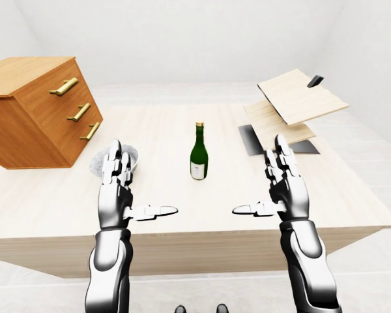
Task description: Put the wine bottle on the wine rack.
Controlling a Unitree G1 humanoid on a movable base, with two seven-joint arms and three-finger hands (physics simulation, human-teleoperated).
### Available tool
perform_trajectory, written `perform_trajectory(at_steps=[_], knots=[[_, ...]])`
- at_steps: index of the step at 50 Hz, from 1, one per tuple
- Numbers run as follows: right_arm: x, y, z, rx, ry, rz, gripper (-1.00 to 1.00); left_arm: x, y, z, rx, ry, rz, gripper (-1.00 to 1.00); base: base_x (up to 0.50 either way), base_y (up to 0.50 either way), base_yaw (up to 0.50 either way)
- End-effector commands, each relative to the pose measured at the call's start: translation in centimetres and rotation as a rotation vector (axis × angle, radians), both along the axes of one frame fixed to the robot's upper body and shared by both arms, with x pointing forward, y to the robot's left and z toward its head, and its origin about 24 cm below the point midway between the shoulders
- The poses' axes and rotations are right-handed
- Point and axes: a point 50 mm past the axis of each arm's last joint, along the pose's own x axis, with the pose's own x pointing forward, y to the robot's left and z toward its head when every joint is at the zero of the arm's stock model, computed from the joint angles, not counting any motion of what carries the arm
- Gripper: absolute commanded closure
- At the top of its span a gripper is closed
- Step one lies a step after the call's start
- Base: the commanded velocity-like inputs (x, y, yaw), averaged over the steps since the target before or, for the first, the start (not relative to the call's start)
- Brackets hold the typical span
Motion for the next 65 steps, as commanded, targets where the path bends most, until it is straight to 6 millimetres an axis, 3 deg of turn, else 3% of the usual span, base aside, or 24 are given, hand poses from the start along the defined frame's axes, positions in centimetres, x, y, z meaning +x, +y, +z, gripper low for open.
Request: perform_trajectory(at_steps=[1,28,32,34,35,65], knots=[[-0.2,0.1,0.4,0.005,-0.019,0.009,-1.0,0.0,0.1,-0.3,-0.008,0.012,0.002,-1.0,-0.06,-0.5,0.0],[-0.5,1.0,0.3,0.046,-0.018,0.11,-1.0,0.3,0.3,-1.8,0.015,0.083,0.014,-1.0,-0.03,-0.5,0.0],[-0.3,0.8,0.2,0.013,-0.008,0.057,-1.0,0.3,0.3,-1.9,0.01,0.086,0.013,-1.0,0.14,-0.44,0.0],[-0.5,0.5,0.3,0.082,-0.019,0.063,-1.0,0.3,0.3,-2.0,0.011,0.089,0.013,-1.0,0.08,0.0,0.11],[-0.3,0.5,0.2,0.026,-0.009,0.049,-1.0,0.3,0.3,-2.0,0.011,0.089,0.013,-1.0,0.0,0.0,0.5],[-0.2,0.8,0.4,0.03,-0.02,0.065,-1.0,0.3,0.3,-2.3,0.009,0.102,0.01,-1.0,0.0,0.0,0.5]])
